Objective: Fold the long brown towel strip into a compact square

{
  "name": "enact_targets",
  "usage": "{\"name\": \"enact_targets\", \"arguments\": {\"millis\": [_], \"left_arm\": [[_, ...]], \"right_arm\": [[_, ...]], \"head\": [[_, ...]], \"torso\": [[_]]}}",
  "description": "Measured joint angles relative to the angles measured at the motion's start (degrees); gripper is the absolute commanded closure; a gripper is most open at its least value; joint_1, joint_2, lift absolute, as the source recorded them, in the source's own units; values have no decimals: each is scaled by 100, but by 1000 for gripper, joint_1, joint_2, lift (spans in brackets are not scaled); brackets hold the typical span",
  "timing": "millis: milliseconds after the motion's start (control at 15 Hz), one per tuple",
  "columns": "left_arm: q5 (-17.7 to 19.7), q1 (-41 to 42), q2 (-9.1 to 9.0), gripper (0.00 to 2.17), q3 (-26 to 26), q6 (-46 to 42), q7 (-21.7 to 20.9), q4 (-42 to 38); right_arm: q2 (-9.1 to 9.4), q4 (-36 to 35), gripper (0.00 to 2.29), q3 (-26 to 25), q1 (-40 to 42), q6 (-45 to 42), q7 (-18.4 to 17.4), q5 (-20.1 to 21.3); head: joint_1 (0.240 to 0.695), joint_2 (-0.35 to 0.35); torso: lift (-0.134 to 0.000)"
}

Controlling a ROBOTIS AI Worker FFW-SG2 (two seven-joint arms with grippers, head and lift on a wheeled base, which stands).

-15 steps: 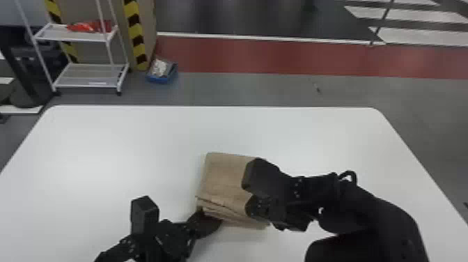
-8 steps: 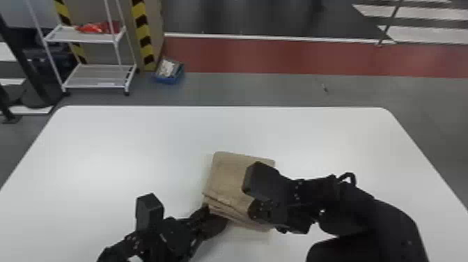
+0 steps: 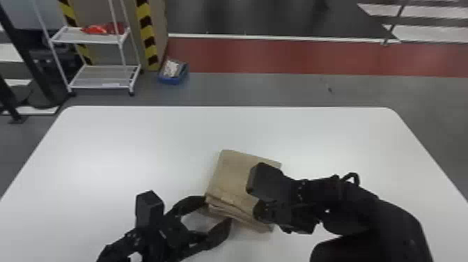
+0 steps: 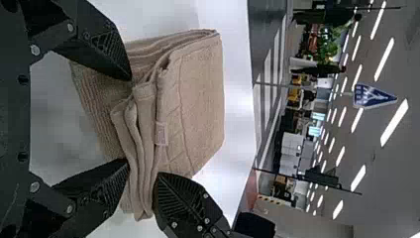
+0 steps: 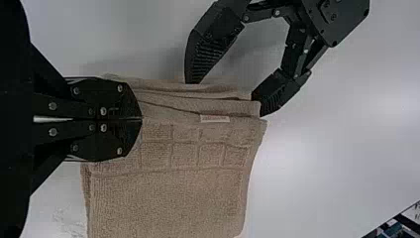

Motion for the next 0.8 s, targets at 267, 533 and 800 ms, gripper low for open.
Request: {"name": "enact_targets", "arguments": {"millis": [267,533,800], "left_arm": [[-6,-15,1,134,98,3,-9,-30],[-65,-25,-3,134,266,58,-18,-61],[-2,-133,-16,134,485,188,165,-75]], "right_arm": [[-23,30,1686,-18,0,-18,0,67],[-3,39,1686,-7,0,-53,0,67],[-31,39,1686,-64,0,-95,0,89]], "head": [[695,-37],[695,-19],[695,14]], "torso": [[-125],[-125],[-125]]}}
